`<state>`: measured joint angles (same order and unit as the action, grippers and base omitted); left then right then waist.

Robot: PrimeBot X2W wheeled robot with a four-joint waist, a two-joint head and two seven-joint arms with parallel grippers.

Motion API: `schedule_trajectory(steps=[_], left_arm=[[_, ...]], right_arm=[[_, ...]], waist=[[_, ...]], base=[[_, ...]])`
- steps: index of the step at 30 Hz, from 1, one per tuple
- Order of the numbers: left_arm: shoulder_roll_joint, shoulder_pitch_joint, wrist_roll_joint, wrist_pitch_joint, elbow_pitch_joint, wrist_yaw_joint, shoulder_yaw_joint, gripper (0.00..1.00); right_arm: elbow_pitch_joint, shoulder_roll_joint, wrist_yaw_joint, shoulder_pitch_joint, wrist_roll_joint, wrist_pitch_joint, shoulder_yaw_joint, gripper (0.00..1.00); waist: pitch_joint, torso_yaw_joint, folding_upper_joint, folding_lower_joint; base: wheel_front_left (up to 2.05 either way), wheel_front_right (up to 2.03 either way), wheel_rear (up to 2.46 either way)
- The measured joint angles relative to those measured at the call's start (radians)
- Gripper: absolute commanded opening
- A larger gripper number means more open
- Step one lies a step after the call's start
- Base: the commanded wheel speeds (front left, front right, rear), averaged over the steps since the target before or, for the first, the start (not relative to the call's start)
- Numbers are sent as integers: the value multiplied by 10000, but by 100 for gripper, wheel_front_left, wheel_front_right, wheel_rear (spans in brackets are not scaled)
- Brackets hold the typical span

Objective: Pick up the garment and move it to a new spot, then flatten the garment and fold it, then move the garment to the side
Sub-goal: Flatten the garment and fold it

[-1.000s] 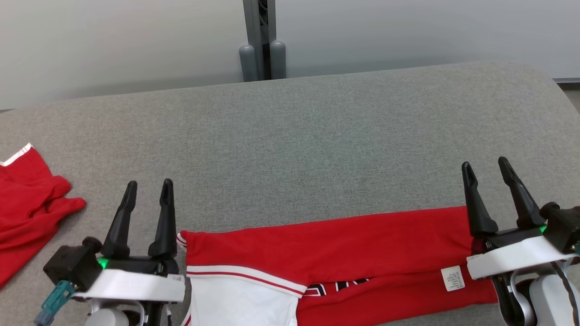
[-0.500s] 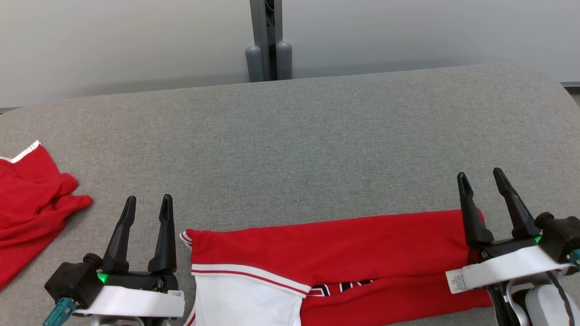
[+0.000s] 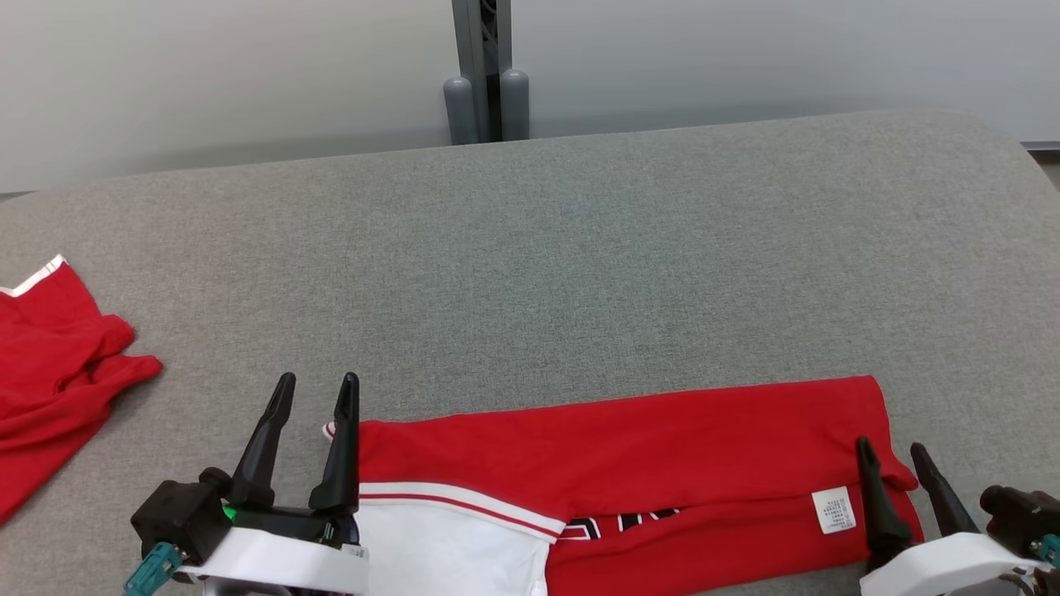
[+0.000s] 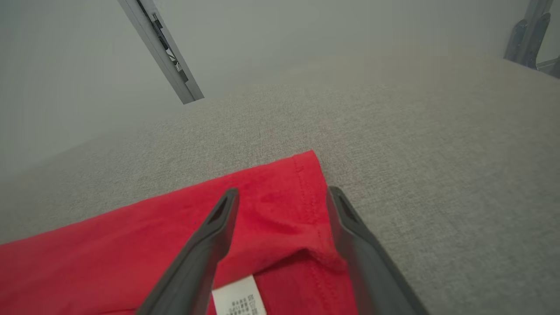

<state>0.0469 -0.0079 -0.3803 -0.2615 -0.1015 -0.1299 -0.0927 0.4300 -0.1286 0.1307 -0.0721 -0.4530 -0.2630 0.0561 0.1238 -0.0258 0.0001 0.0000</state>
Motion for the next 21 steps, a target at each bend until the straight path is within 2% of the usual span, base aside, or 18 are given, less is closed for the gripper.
schedule_trajectory(steps=[9, 15, 21], left_arm=[[19, -182, 109, -2, -40, 0, -15, 100], [19, -212, 188, -2, -36, 0, 29, 100], [21, -285, 199, -2, -42, 0, 27, 100]], right_arm=[[1592, 54, 0, -492, -161, -13, -602, 100], [2330, 130, 0, -922, -510, -13, -512, 100], [2562, 215, 0, -1139, -1024, -15, -42, 100]], waist=[[214, -66, 0, 1], [337, -24, 0, 0], [414, 91, 0, 0]], base=[[0, 0, 0], [0, 0, 0], [0, 0, 0]])
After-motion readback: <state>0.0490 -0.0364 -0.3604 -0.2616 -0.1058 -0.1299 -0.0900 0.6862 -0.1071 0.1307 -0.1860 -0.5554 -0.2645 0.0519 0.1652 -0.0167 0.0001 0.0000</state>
